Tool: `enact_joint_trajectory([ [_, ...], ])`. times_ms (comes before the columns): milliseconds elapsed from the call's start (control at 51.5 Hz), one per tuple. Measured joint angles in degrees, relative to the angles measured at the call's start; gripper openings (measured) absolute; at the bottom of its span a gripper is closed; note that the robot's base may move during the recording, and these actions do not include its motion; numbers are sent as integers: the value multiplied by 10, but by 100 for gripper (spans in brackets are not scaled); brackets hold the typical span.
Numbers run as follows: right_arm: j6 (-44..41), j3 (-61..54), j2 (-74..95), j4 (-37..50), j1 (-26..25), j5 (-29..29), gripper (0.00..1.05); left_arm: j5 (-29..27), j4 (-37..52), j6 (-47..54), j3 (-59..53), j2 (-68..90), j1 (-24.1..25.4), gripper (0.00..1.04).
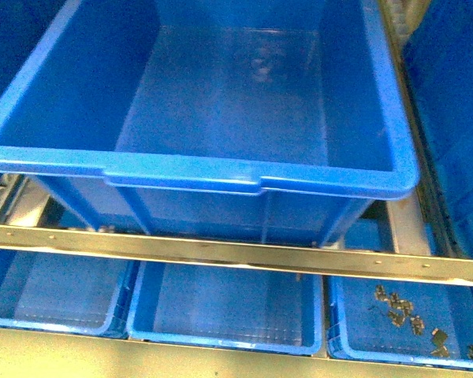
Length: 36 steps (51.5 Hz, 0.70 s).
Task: Pick red and yellow buttons and place in box
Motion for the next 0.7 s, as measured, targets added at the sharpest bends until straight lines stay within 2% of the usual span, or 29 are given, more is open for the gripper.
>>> enact_joint_trajectory([
  [117,1,-4,-5,-2,-2,-3,26,-11,-24,0,0,-27,-30,3],
  [621,17,-14,-12,6,8,-3,26,-13,-119,1,0,-123,-33,3],
  [699,18,-14,-8,8,12,-2,26,-14,-187,1,0,-173,-33,3],
])
